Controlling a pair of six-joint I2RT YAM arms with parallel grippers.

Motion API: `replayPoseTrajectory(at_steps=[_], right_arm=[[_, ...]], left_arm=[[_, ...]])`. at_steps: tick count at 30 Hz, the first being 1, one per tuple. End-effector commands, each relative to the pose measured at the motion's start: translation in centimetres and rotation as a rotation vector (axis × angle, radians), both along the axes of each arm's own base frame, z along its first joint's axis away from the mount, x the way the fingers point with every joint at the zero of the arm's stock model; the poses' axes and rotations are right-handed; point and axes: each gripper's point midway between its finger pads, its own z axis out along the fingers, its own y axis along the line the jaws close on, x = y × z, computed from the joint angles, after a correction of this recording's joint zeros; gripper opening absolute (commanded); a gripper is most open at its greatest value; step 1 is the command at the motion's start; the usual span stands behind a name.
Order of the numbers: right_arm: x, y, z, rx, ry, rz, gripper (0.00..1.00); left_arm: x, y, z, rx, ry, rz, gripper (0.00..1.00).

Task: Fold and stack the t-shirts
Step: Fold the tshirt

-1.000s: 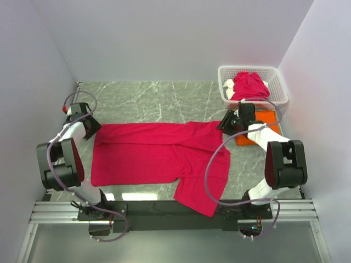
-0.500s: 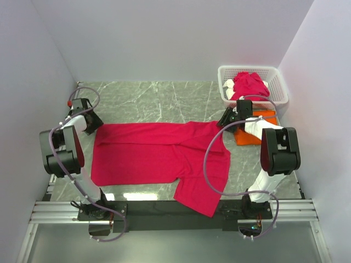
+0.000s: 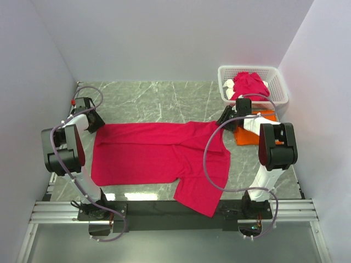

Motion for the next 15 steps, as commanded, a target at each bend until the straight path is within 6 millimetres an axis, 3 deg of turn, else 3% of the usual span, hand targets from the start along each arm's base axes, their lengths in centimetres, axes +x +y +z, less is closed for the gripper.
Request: replayPoseTrajectory(at_steps=[1,5,8,15], right_arm=[[2.1,-0.1,1.5,0.011,-0.071,0.007,0.49],[2.1,0.2,1.4,0.028,-0.065,0.017,0.47],[2.1,0.5,1.7,0.041,-0.075,0.026,0.43],[2.0,0.1,2.5,0.035,-0.084,0.018,0.14]], left_arm=[[1.0,-0.3,1.0,0.022,-0.029,-0.031,0.44],[0.9,-0.3,0.9,0.026,-0.022,-0.032,0.4],[1.0,-0.1,1.0,0.035,-0.018,-0.029,0.3],[1.0,0.8,1.3,0.075,-0.013,-0.008,0.05]])
